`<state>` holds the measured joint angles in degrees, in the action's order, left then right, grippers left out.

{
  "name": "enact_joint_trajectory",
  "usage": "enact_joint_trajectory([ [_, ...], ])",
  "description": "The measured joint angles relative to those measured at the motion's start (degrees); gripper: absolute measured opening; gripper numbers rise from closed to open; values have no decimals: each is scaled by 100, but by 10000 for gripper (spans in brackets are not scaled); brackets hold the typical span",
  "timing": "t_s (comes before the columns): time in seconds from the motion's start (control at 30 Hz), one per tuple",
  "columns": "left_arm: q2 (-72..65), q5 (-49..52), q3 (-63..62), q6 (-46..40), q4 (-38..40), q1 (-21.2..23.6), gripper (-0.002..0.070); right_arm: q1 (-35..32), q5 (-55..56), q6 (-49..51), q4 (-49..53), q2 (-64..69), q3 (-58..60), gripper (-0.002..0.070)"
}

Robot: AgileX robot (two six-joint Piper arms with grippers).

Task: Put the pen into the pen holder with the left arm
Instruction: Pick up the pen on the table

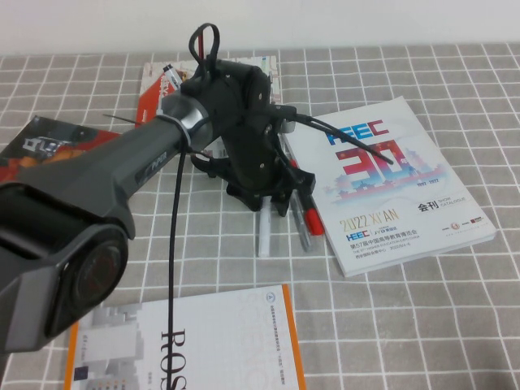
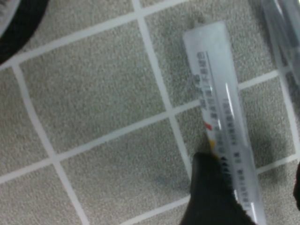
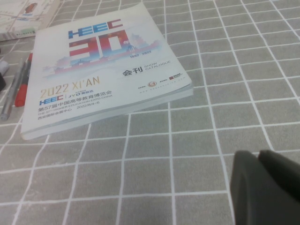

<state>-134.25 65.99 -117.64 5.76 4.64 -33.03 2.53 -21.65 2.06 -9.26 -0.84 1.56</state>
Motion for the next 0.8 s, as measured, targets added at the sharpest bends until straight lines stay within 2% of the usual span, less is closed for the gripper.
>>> enact_joint_trajectory([
  [0.1,-37,103,-81,0,-13,10,344,0,0,0,0,0,0,-15],
  [0.2,-52,228,-107,0,-152,10,310,0,0,0,0,0,0,-15],
  [0.47,-85,325,-165,-81,-400,10,111,0,0,0,0,0,0,-15],
  [0.67,17,396,-161,-504,-279,20,106,0,0,0,0,0,0,-15],
  [0.8,542,432,-161,-730,-182,-4,106,0,0,0,0,0,0,-15],
])
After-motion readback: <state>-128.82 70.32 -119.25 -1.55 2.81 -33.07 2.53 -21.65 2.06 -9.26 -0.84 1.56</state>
